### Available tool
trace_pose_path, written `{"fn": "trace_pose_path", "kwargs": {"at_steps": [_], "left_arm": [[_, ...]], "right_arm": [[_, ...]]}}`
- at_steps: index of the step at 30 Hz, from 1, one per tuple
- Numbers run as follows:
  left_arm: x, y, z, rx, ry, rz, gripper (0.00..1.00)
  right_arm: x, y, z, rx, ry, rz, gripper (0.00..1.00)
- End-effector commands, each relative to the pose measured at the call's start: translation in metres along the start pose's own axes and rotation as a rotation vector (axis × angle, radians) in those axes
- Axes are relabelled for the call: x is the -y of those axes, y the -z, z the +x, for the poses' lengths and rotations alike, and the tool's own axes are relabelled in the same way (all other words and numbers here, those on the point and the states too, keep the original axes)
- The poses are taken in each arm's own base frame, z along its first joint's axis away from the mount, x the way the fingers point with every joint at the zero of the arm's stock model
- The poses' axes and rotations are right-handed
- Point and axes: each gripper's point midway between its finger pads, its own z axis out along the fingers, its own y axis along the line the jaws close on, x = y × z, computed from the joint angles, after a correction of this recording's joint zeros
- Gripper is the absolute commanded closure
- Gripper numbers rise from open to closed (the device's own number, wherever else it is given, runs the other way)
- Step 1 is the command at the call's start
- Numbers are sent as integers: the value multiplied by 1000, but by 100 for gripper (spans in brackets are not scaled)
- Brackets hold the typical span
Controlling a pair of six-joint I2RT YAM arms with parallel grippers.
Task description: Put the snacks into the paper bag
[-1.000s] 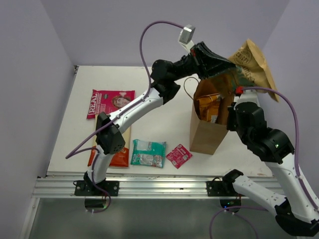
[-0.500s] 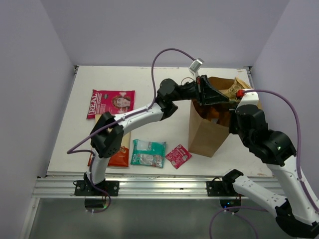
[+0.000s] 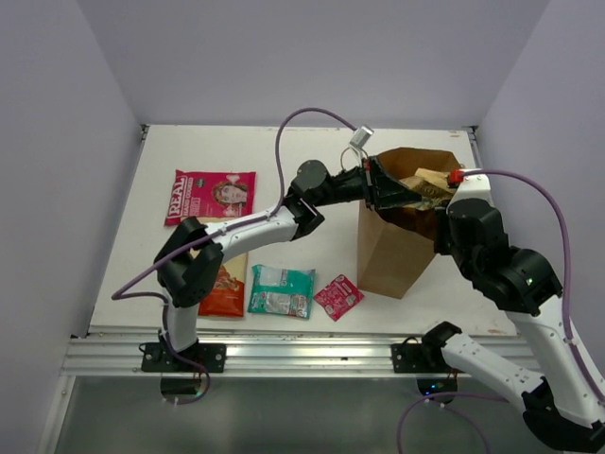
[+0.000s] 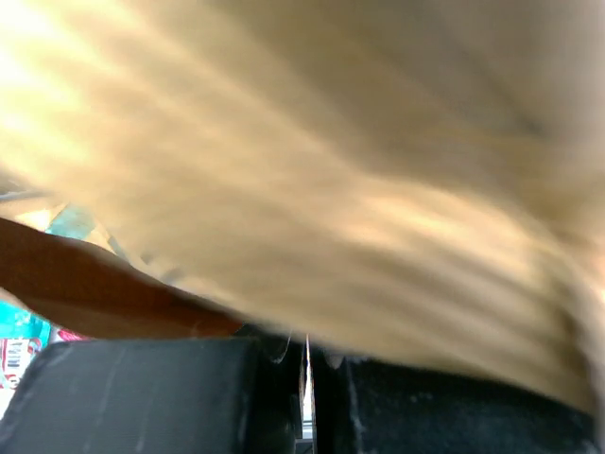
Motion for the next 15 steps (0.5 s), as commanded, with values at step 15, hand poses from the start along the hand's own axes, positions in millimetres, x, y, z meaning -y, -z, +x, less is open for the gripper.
{"fn": "trace_pose_path", "kwargs": {"at_steps": [15], "left_arm": [[-69, 72, -65, 293, -196, -555, 100]], "right_arm": [[-2, 7, -17, 48, -42, -18, 100]]}}
